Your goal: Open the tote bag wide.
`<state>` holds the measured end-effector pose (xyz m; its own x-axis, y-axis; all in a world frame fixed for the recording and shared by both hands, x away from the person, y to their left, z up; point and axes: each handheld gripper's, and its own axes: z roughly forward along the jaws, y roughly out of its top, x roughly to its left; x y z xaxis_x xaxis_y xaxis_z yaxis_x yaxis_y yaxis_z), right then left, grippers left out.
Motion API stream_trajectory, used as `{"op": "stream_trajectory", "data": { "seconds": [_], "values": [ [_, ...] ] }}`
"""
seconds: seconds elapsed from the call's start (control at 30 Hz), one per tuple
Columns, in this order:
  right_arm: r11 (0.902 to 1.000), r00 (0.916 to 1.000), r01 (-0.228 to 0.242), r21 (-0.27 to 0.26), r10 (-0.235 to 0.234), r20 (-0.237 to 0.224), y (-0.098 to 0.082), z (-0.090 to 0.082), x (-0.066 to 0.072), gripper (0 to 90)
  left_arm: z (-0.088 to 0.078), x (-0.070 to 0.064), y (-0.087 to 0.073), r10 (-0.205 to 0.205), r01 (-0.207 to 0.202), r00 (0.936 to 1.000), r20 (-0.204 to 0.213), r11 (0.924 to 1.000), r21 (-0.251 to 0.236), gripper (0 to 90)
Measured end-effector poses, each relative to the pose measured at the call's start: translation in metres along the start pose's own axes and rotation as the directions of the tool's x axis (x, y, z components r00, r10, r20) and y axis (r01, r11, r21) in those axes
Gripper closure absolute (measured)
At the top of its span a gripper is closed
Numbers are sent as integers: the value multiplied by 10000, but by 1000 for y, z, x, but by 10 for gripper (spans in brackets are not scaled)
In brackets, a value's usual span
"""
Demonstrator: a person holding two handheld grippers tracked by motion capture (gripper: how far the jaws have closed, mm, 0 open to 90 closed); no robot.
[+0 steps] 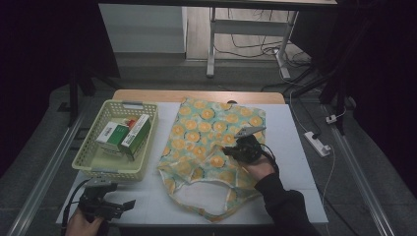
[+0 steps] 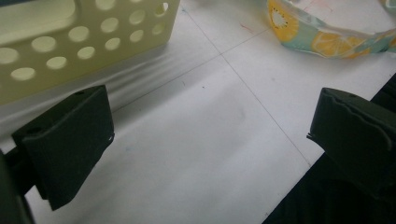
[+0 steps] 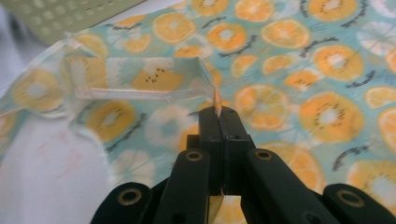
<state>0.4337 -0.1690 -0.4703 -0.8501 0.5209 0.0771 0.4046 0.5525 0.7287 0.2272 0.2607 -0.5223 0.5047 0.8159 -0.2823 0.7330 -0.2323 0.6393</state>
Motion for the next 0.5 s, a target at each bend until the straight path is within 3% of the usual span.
{"op": "stream_trajectory", "data": {
  "seconds": [0.5],
  "values": [
    [9994,9968,-350,-24,351,716,14,25,-42,894,0,1,0,-51,51,10000,39,10000,24,0]
  ]
}}
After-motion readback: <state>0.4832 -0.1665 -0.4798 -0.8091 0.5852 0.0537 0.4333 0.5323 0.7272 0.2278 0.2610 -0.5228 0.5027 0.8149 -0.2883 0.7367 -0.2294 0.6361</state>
